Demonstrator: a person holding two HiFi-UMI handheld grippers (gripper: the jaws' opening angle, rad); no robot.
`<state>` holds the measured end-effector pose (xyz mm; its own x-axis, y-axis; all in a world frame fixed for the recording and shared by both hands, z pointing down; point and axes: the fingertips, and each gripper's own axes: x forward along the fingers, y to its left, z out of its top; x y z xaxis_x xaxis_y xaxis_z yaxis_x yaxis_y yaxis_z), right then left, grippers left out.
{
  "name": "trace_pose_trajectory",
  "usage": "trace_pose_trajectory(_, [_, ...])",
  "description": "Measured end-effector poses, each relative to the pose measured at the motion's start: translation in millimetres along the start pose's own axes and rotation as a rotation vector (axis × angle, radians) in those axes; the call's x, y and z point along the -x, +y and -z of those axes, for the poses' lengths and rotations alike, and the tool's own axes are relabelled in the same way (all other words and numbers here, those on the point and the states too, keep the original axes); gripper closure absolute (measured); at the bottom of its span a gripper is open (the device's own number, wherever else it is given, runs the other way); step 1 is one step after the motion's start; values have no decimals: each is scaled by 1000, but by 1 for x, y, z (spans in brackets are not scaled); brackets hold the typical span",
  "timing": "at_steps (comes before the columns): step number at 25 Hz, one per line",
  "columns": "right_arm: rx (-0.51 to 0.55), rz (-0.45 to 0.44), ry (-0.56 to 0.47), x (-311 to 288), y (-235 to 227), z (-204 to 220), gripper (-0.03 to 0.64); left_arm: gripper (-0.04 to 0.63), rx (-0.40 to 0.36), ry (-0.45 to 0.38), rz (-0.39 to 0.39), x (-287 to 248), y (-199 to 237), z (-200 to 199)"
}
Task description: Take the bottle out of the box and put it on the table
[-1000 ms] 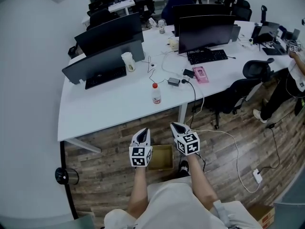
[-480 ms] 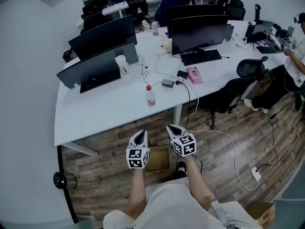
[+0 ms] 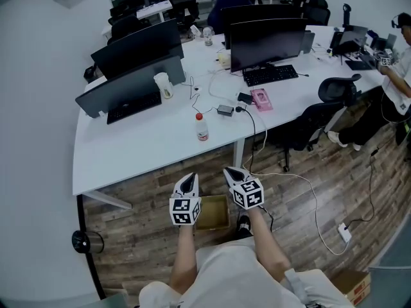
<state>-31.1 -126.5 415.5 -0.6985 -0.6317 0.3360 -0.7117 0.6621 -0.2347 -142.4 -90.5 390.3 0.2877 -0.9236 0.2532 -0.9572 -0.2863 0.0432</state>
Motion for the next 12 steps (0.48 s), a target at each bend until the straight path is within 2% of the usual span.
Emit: trace_pose_trajectory(12, [-18, 5, 3, 2, -7, 0, 577, 581, 9, 7, 8, -4, -5, 3])
